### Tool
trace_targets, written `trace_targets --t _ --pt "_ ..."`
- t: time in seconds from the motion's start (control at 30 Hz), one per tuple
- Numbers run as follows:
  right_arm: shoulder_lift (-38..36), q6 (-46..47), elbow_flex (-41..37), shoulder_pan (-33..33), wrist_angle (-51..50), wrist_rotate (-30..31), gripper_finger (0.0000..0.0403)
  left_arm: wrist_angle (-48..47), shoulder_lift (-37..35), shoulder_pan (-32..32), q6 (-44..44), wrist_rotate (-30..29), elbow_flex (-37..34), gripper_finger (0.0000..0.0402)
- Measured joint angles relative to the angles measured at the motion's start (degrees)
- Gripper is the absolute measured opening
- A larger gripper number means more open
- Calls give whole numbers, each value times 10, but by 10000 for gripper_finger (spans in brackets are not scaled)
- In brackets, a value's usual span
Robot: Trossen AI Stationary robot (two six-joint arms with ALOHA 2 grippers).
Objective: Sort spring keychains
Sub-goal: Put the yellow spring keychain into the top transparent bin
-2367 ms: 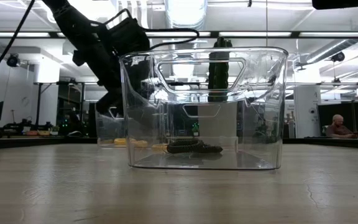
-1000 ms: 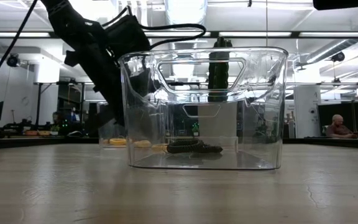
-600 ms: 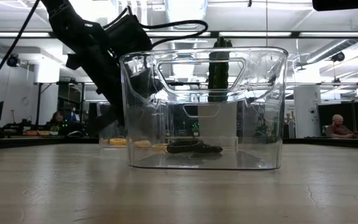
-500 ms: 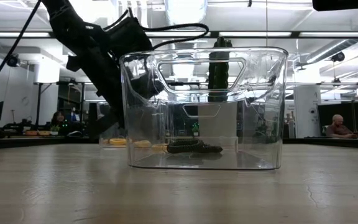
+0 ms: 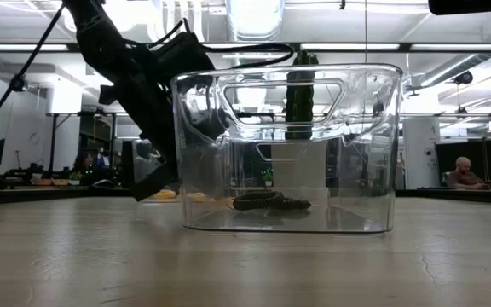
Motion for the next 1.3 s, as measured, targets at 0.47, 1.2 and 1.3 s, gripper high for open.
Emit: trace_targets --t 0.47,1.2,1.3 --pt "0 -1 0 0 1 11 52 1 -6 15 -23 6 -4 0" --pt "0 -1 0 0 0 18 52 -60 -6 22 -84 2 -3 0" --pt "0 -3 0 0 -1 26 52 -83 -15 15 -100 5 -3 0"
